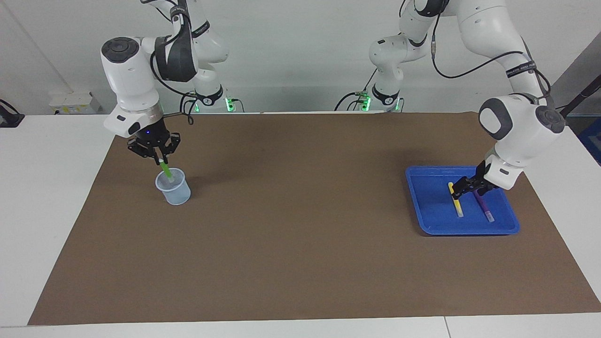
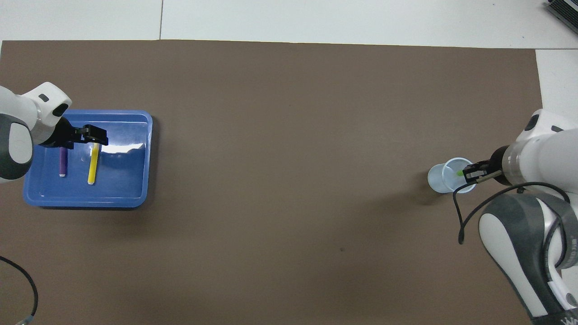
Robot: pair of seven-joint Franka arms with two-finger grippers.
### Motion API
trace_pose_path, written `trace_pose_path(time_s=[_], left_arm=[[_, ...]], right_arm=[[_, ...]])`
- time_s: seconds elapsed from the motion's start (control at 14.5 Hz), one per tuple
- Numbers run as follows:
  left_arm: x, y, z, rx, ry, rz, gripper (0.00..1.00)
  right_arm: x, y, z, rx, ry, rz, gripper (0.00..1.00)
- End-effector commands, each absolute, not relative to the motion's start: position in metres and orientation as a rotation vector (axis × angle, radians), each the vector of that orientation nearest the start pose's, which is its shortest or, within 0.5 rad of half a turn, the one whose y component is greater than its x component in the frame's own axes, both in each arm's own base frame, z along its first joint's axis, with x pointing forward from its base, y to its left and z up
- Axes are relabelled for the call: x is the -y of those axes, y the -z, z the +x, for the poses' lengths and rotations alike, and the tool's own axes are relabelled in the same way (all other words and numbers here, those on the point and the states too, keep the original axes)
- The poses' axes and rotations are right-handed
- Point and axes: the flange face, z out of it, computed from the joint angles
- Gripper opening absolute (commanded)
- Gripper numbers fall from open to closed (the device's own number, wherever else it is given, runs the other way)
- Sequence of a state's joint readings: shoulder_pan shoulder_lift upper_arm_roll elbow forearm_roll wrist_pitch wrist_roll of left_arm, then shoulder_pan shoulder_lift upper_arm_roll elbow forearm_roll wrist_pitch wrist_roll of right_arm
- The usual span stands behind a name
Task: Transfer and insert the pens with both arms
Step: 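Insert the green pen into the cup while the left gripper reaches the yellow pen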
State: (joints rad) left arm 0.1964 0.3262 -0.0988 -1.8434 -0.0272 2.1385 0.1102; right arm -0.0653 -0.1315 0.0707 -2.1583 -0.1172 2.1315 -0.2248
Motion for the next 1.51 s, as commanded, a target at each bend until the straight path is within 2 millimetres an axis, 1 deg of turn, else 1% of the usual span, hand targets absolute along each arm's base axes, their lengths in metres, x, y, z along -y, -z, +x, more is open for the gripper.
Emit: trace_pose_path(time_s=[0.0, 0.28, 0.41, 0.48, 0.55, 0.62, 0.76, 0.89, 0.96, 1.03, 1.1, 1.17, 1.24, 1.31, 1.38, 1.44], left_arm=[[-0.073, -0.34, 0.614, -0.14, -0.05, -3.175, 1.0], [-0.072, -0.325, 0.609, -0.189, -0.054, -3.174, 1.0], [-0.068, -0.32, 0.608, -0.223, -0.057, -3.17, 0.99], [-0.071, -0.319, 0.607, -0.24, -0.056, -3.169, 0.99], [-0.072, -0.316, 0.605, -0.246, -0.065, -3.17, 0.99], [-0.073, -0.313, 0.603, -0.253, -0.065, -3.169, 0.99], [-0.072, -0.303, 0.597, -0.255, -0.051, -3.167, 0.98], [-0.072, -0.301, 0.596, -0.253, -0.049, -3.167, 0.95], [-0.071, -0.301, 0.596, -0.253, -0.051, -3.167, 0.91], [-0.072, -0.301, 0.596, -0.25, -0.051, -3.167, 0.87], [-0.072, -0.301, 0.596, -0.253, -0.051, -3.167, 0.82], [-0.071, -0.301, 0.596, -0.253, -0.054, -3.167, 0.76], [-0.072, -0.301, 0.596, -0.253, -0.058, -3.168, 0.71], [-0.072, -0.301, 0.596, -0.253, -0.058, -3.168, 0.69], [-0.071, -0.3, 0.595, -0.251, -0.066, -3.169, 0.6], [-0.071, -0.301, 0.595, -0.246, -0.068, -3.169, 0.5]], right_arm=[[0.01, -0.448, 0.507, 0.501, 0.203, -3.239, 0.0], [0.011, -0.442, 0.508, 0.502, 0.211, -3.237, 0.0], [0.01, -0.433, 0.51, 0.48, 0.219, -3.235, 0.0], [0.011, -0.43, 0.511, 0.464, 0.215, -3.235, 0.0], [0.015, -0.43, 0.512, 0.45, 0.226, -3.237, 0.14], [0.016, -0.43, 0.512, 0.448, 0.226, -3.237, 0.29], [0.016, -0.429, 0.512, 0.447, 0.221, -3.237, 0.29], [0.016, -0.429, 0.512, 0.445, 0.221, -3.237, 0.33], [0.016, -0.429, 0.512, 0.445, 0.221, -3.237, 0.43], [0.016, -0.429, 0.512, 0.447, 0.221, -3.237, 0.46], [0.016, -0.429, 0.512, 0.447, 0.221, -3.237, 0.46], [0.016, -0.429, 0.512, 0.445, 0.216, -3.237, 0.51], [0.017, -0.429, 0.511, 0.444, 0.209, -3.238, 0.6], [0.017, -0.428, 0.511, 0.443, 0.199, -3.238, 0.64], [0.016, -0.429, 0.511, 0.45, 0.201, -3.237, 0.66], [0.015, -0.433, 0.511, 0.449, 0.206, -3.236, 0.72]])
